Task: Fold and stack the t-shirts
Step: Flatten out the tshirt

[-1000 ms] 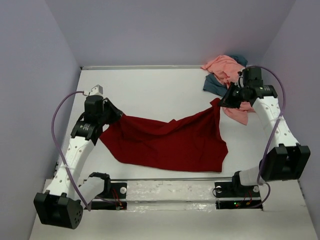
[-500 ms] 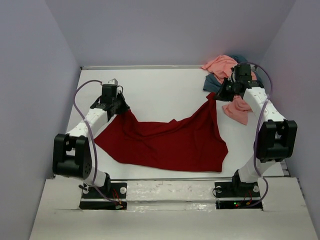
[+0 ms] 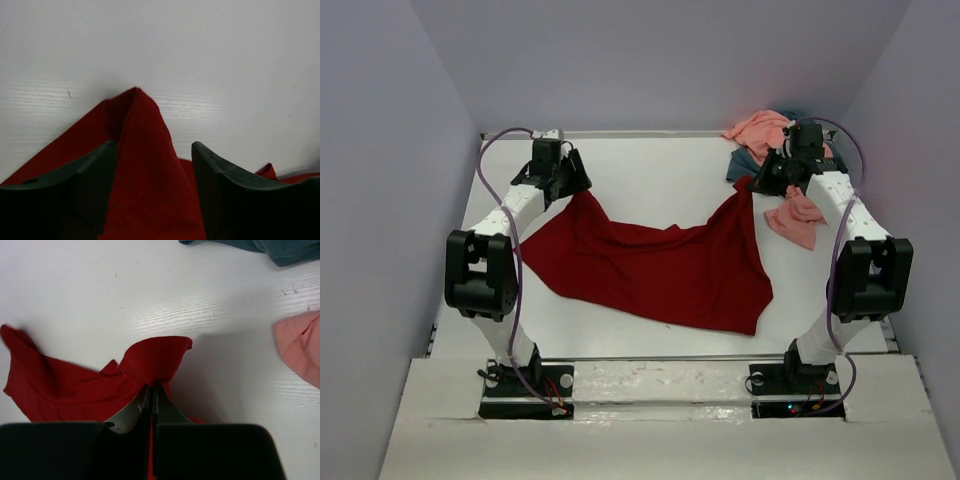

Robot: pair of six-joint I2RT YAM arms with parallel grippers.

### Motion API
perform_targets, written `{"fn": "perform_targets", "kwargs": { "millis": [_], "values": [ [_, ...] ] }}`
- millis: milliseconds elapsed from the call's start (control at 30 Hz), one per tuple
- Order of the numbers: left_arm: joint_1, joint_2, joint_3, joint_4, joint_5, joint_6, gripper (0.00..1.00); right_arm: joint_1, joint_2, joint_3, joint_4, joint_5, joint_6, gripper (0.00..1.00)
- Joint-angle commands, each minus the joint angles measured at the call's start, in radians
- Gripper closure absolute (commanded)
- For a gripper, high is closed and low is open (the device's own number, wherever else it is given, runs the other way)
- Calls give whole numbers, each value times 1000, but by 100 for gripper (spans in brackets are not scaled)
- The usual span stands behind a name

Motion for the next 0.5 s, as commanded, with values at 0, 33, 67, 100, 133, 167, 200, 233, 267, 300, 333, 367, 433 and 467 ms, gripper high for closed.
{"fn": "perform_targets", "kwargs": {
  "millis": [0,33,67,100,133,167,200,233,267,300,333,367,433,467],
  "values": [
    [-1,22,42,-17,13,18,25,-4,0,27,57,4,-18,100],
    [-1,9,42,-19,26,12,20,-4,2,26,59,2,-20,100],
    [-2,0,43,-23,35,10,19,-4,3,26,59,2,-20,100],
    [-1,-12,46,-36,42,7,18,-4,2,24,57,2,-23,100],
    [-1,-40,45,-43,52,-2,18,-4,0,26,57,2,-24,100],
    [-2,-55,42,-60,61,-7,17,-4,2,24,57,2,-26,100],
    [-2,-90,33,-68,64,-11,17,-4,2,24,57,1,-28,100],
    [-2,-90,24,-74,70,-16,17,-4,3,26,57,1,-28,100],
    [-2,-122,13,-82,85,-24,17,-4,5,26,57,1,-28,100],
    [-2,-139,-10,-100,92,-30,17,-4,5,26,57,2,-28,100],
    [-2,-168,-21,-108,101,-36,18,-4,6,23,56,2,-28,100],
    [-2,-182,-36,-118,108,-42,18,-4,6,23,57,2,-28,100],
    [-2,-230,-87,-144,124,-65,18,-4,10,23,57,-1,-26,100],
    [-2,-247,-107,-154,122,-74,18,-4,10,24,57,1,-28,100]
  ]
}}
